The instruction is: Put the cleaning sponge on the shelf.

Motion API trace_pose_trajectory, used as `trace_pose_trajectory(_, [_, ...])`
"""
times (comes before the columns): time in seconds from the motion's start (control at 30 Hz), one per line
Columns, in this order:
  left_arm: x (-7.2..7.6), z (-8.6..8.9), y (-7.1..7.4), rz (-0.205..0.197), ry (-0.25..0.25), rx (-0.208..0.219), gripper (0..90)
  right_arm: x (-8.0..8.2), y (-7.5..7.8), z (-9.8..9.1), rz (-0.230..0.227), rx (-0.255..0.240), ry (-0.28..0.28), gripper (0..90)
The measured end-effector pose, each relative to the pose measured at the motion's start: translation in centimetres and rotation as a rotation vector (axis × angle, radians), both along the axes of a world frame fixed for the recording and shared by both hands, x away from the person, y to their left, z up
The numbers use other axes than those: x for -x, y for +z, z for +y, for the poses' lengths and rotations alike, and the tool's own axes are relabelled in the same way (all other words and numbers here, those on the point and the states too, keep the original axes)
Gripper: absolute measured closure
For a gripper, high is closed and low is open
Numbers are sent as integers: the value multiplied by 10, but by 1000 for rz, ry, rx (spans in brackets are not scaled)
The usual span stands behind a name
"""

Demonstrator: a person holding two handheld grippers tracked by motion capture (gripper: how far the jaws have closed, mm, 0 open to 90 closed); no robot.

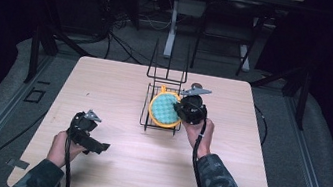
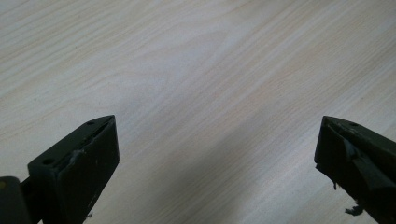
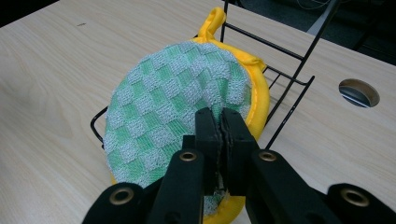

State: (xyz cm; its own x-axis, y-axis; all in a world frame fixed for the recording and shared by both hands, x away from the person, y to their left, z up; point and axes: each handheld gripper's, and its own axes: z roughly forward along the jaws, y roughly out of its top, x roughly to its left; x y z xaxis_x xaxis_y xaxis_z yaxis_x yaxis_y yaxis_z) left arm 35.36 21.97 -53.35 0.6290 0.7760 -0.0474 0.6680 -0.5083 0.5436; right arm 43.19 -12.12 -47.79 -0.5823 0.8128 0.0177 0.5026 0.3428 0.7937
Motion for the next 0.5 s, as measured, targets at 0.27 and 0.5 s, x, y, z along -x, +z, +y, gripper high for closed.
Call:
trace_pose_trajectory(0.27, [0,-1,0,-1,-3,0,1,-4,-6,1,13,-15,-15,870])
trace_pose_trajectory(0.5, [0,-1,0,-1,-4,0,1,-5,-10,4,15,-33,-25,871])
